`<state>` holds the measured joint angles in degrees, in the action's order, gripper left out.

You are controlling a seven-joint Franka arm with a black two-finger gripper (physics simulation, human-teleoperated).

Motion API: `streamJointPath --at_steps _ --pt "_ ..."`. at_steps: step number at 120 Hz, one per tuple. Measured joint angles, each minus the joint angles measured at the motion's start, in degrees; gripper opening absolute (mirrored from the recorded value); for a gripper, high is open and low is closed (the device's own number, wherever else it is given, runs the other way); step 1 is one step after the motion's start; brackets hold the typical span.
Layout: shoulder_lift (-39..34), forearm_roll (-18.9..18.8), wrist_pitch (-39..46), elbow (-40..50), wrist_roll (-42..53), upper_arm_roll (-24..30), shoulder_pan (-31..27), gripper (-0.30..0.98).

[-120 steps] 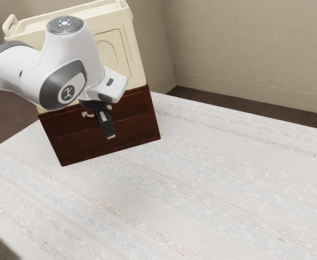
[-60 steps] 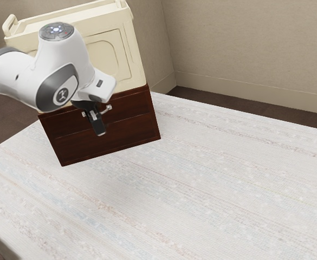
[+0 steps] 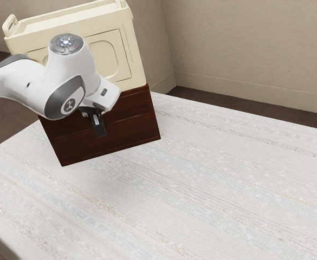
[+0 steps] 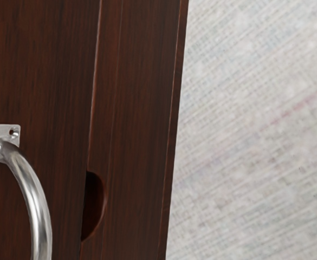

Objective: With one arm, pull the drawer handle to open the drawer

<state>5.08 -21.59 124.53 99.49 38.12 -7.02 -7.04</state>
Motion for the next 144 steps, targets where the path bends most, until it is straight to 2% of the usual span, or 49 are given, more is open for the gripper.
streamJointPath --at_steps 92,144 --pt "3.1 -0.2 4.7 -0.6 1.6 -0.1 -2.2 0.62" --pt "3.1 0.8 4.2 0.2 1.9 0.4 -1.8 0.63"
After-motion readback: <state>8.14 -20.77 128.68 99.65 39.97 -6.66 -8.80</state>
